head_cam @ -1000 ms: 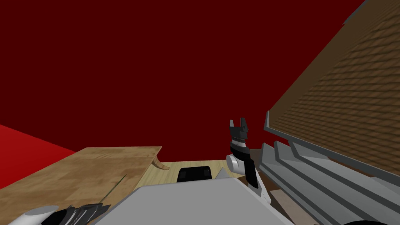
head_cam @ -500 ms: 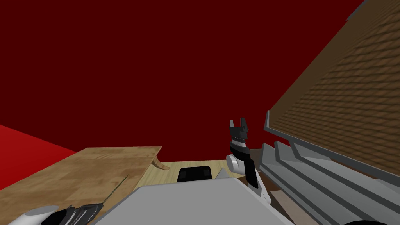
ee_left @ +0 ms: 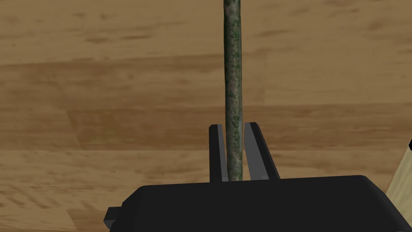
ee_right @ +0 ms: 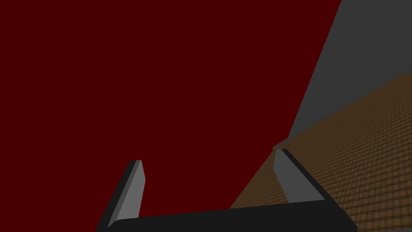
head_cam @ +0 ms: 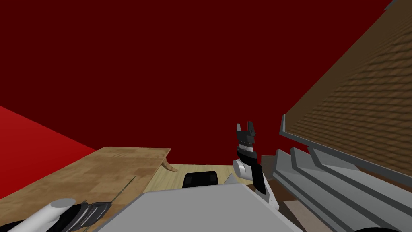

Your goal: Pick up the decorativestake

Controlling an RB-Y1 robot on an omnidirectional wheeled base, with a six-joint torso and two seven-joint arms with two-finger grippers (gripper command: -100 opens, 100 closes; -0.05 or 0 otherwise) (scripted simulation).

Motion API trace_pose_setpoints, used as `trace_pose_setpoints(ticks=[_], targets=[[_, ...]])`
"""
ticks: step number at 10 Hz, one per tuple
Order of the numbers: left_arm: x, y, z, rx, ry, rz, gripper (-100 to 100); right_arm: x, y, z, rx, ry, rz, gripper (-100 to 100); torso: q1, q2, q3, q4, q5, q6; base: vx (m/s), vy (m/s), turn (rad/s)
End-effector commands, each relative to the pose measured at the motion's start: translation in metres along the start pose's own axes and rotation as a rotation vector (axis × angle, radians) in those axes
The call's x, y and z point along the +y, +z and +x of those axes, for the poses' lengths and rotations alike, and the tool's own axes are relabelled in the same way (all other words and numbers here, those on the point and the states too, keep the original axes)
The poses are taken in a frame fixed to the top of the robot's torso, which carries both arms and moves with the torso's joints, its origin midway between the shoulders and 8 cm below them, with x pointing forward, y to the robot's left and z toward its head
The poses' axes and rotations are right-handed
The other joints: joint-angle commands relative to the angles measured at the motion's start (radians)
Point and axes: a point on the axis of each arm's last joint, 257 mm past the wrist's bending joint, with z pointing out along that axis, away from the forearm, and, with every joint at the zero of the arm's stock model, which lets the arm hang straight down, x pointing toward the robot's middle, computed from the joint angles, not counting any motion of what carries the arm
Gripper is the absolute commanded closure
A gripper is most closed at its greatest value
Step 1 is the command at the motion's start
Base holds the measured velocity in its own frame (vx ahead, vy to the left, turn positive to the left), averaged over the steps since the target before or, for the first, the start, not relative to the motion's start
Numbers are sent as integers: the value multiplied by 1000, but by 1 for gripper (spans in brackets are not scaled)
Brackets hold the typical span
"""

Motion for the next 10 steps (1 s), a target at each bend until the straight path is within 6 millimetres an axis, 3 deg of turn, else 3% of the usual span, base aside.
trace_pose_setpoints(ticks=[1,3,7,9,10], targets=[[-4,-3,17,0,20,17,100,0,0,0,0,0,0,0,0,0,0,0,0,0,-50,71,88],[7,2,18,-31,36,1,100,0,0,0,0,0,0,0,-3,-2,-1,0,0,2,-23,46,69],[13,-3,64,-13,80,30,100,0,0,0,0,0,0,0,-3,-2,-1,0,-1,2,-28,54,77],[16,-2,63,-19,56,27,100,0,0,0,0,0,0,0,-4,-3,-1,0,0,2,-7,18,-4],[28,2,68,-38,87,15,100,0,0,0,0,0,0,0,-6,-3,-2,0,0,2,-20,49,170]])
